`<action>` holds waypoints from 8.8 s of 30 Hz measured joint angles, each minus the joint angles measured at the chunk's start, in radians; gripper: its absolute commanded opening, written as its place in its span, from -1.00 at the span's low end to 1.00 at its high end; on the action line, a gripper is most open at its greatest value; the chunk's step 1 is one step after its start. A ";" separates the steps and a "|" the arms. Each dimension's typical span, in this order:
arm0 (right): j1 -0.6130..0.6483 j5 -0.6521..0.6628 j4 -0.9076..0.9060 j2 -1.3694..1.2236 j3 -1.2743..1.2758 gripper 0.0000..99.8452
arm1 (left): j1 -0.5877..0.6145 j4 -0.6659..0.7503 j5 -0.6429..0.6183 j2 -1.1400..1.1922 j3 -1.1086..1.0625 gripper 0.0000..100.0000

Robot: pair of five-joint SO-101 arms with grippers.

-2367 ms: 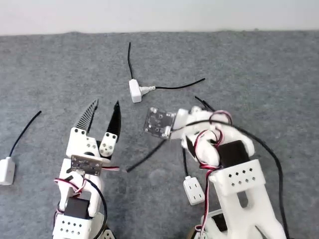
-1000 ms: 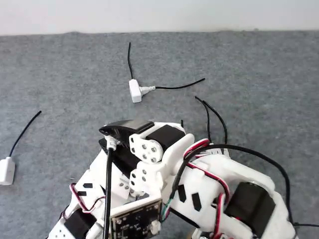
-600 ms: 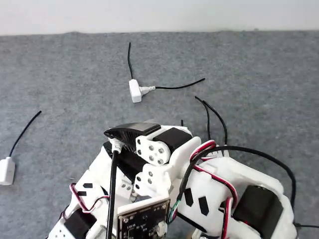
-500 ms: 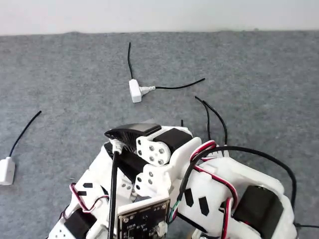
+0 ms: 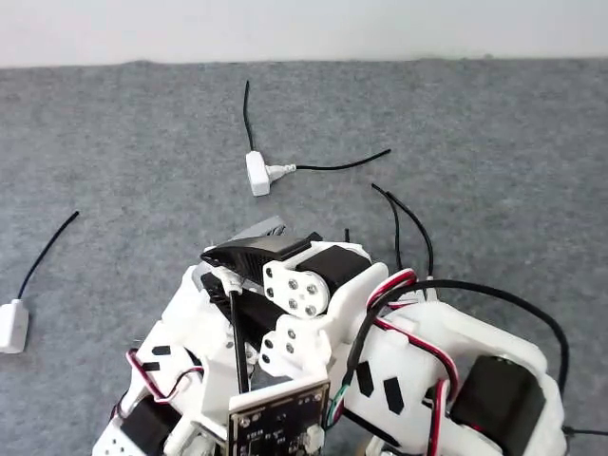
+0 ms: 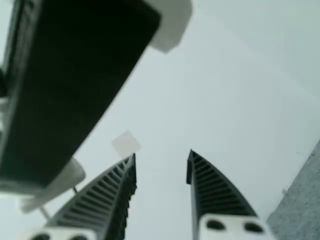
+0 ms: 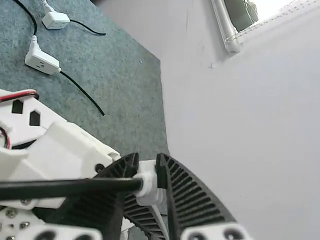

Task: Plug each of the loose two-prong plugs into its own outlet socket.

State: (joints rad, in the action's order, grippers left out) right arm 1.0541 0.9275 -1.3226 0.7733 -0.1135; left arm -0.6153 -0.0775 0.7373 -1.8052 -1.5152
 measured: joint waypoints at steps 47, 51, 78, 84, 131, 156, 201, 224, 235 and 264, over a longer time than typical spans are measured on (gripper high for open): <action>-0.060 0.000 -0.140 0.071 -0.002 -0.98 | 0.038 0.000 0.054 0.000 0.003 -0.68; -0.060 0.000 -0.176 0.069 -0.002 -0.98 | 0.038 0.000 0.054 0.000 0.003 -0.68; -0.161 0.000 -0.206 0.115 -0.002 -0.98 | 0.087 0.000 0.054 0.000 0.041 -0.68; -0.160 0.000 -0.198 0.114 -0.002 -0.98 | 0.087 0.000 0.054 0.000 0.008 -0.68; -0.123 -0.002 -0.153 0.129 0.141 -0.98 | 0.158 -0.002 0.017 0.000 0.020 -0.68; -0.209 -0.003 -0.031 0.354 0.443 -0.98 | 0.173 -0.003 0.012 0.000 0.020 -0.68; -0.390 0.008 -0.374 0.129 0.775 -0.98 | 0.715 -0.425 -0.529 -0.003 -0.172 -0.68; -0.678 0.321 -0.199 0.120 1.132 -0.98 | 0.755 -0.163 -0.532 0.262 -0.178 -0.68; -0.445 0.183 -0.146 0.120 1.132 -0.98 | 0.753 -0.163 -0.532 0.262 -0.178 -0.68; -0.566 0.394 -0.060 0.124 1.198 -0.98 | 0.753 -0.163 -0.532 0.262 -0.178 -0.68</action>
State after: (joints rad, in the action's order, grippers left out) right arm 0.4879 1.3218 -1.3825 0.8976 1.0848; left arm 0.1381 -0.2401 0.2048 -1.5428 -1.6932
